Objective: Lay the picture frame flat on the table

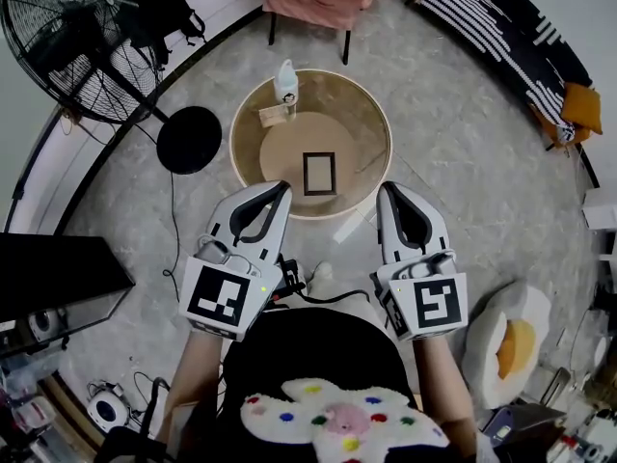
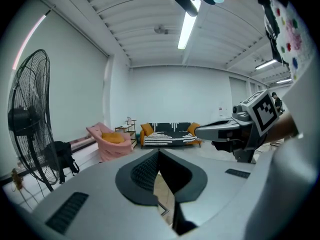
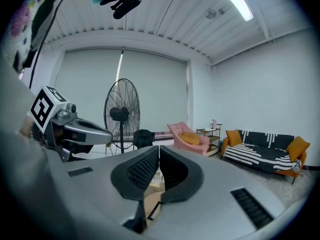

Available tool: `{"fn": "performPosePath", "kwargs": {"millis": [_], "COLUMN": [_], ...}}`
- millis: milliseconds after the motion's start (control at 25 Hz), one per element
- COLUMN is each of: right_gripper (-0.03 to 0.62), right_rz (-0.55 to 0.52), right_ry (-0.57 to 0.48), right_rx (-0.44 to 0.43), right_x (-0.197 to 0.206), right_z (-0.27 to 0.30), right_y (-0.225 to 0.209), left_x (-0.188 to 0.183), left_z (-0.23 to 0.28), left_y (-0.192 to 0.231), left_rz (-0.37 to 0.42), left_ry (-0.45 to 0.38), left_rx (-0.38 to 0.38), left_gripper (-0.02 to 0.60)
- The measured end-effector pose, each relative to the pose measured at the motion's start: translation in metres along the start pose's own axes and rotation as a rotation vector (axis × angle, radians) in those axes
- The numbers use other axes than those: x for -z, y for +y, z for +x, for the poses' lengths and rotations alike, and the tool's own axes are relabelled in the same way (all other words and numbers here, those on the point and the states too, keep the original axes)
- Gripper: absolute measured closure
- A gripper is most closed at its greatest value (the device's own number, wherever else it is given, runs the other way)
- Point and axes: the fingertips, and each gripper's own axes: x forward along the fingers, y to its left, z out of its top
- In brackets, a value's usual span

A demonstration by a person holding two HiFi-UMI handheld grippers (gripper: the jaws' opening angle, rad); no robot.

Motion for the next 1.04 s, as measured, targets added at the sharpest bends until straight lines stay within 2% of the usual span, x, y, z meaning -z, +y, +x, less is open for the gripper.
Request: {"fn": "performPosePath", "kwargs": {"millis": [800,1040], "right_gripper": [0.559,0.559], "right_rz": [0.024,0.024], "right_ry": [-0.017,-0.013], "right_rx": [0.007,0.007], "right_x": [-0.0048,-0.0037], "right_z": [-0.0035,-0.0074], "right_y": [0.0043,0.003], "left_x": [-0.0004,-0.0027], "left_z": [-0.0041,-0.0061], "left_y": [-0.0025,-0.0059], "left_rz": [0.026,-0.018], "left_ry": [-0.013,-0.016], "left_rx": [0.006,-0.01], "left_gripper": [0.565,0.565]}}
